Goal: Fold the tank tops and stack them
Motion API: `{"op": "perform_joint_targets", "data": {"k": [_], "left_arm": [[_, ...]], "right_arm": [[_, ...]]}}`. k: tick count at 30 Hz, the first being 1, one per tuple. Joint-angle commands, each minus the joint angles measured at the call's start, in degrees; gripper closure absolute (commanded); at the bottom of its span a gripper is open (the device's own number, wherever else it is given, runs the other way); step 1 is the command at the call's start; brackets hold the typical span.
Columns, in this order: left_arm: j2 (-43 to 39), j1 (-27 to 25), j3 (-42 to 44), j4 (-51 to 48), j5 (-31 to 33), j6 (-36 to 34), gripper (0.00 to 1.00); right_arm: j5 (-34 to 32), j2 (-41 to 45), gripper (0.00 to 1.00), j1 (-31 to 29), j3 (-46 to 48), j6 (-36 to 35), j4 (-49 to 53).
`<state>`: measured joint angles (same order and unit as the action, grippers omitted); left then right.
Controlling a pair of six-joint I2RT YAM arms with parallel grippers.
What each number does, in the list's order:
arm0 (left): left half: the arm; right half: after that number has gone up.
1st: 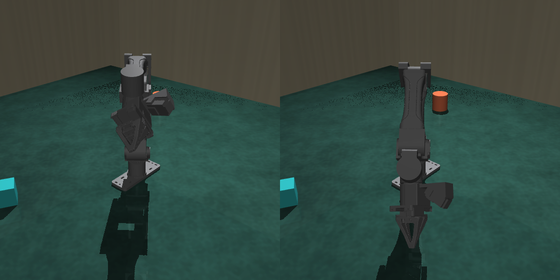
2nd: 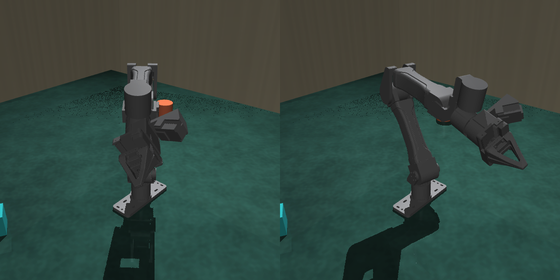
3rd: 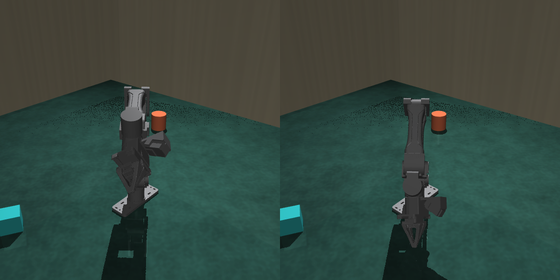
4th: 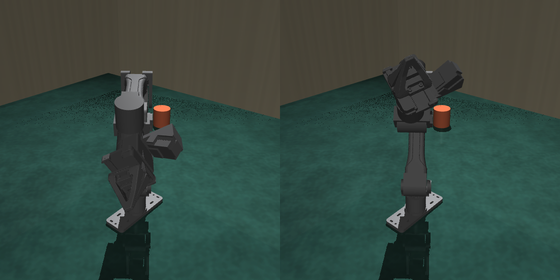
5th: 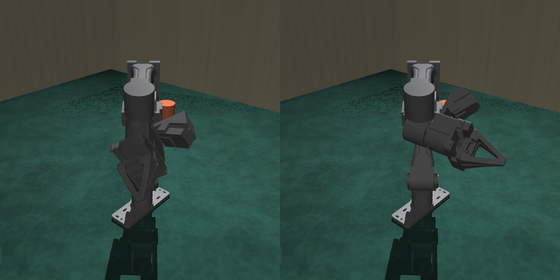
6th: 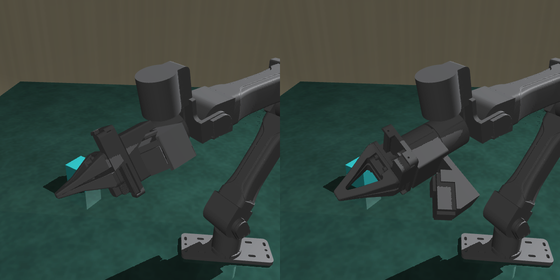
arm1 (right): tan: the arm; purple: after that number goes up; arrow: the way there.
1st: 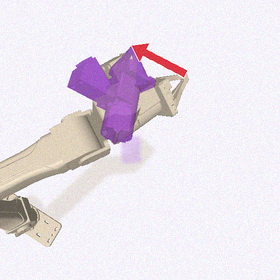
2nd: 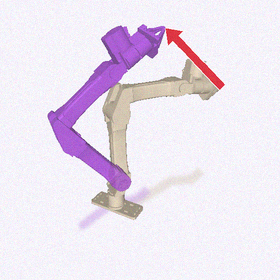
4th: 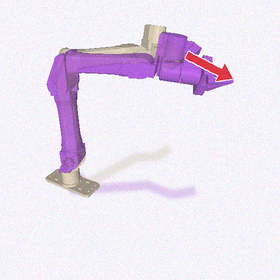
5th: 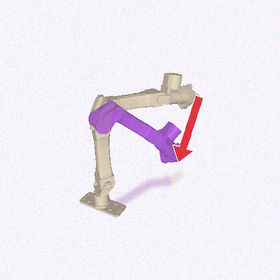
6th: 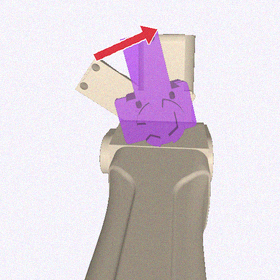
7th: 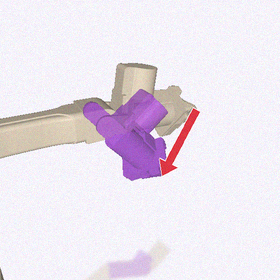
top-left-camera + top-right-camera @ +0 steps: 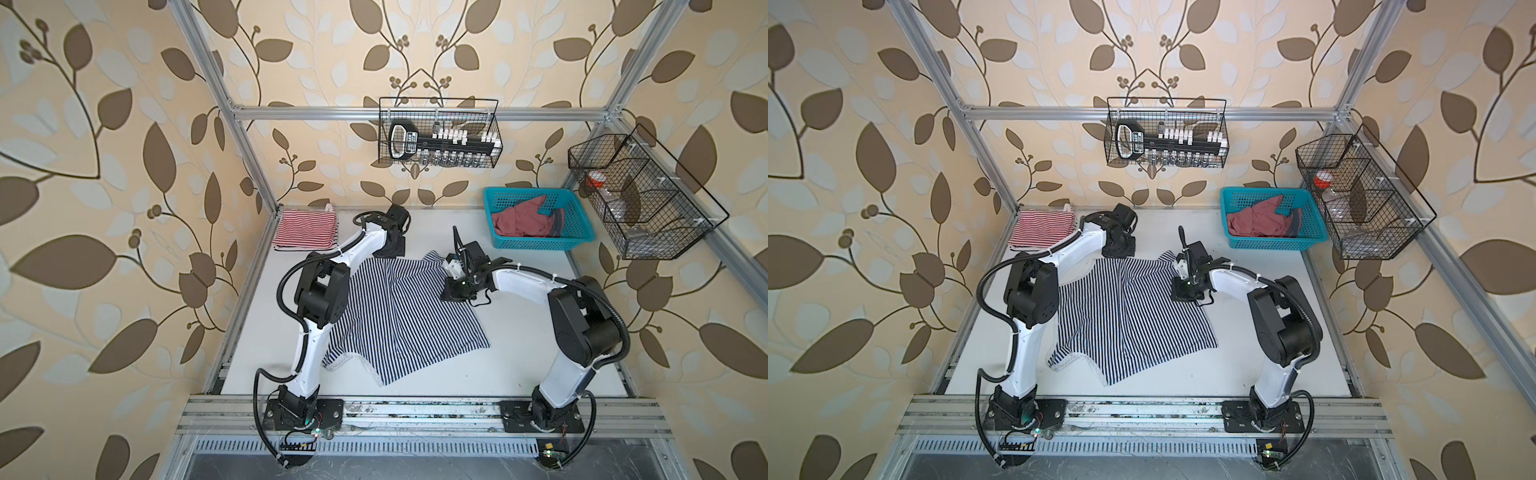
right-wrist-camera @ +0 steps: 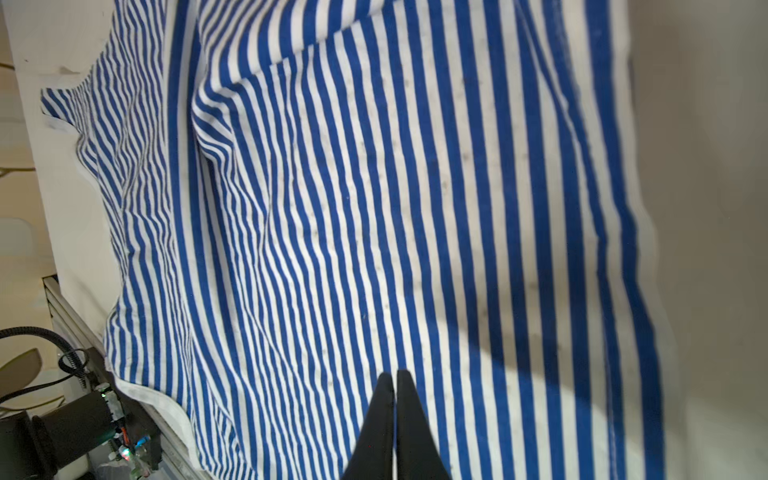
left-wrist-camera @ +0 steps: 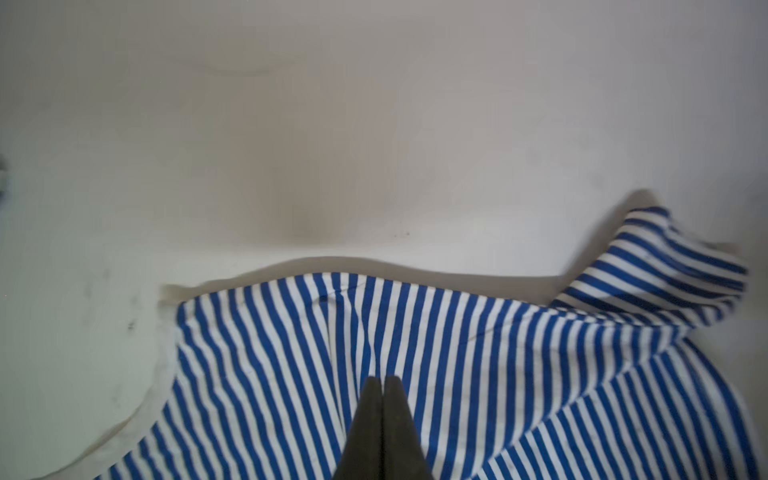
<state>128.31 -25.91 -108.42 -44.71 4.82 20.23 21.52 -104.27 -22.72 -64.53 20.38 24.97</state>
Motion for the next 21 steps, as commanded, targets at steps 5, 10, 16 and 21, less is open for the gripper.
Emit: {"op": "perform_joint_targets", "data": {"k": [5, 10, 16, 21], "left_arm": [[2.43, -0.15, -1.93, 1.79, -3.52, 2.0, 1.0], [5.7, 0.22, -3.49, 1.06, -0.63, 2.26, 1.0], [8.47, 2.77, -4.18, 0.15, 1.84, 3.53, 1.0], [9.69, 4.86, -4.42, 1.1, 0.96, 3.95, 1.0]], "right_arm": [[-3.01, -4.95, 0.99, 0.26, -2.3, -2.21, 2.36], [-7.22, -3.27, 1.0, -0.64, 2.18, -1.12, 3.48], [-13.2, 1.74, 1.0, -3.55, 9.91, 0.7, 6.29], [-18.53, 6.15, 1.0, -5.86, 15.55, 3.94, 9.25]]}}
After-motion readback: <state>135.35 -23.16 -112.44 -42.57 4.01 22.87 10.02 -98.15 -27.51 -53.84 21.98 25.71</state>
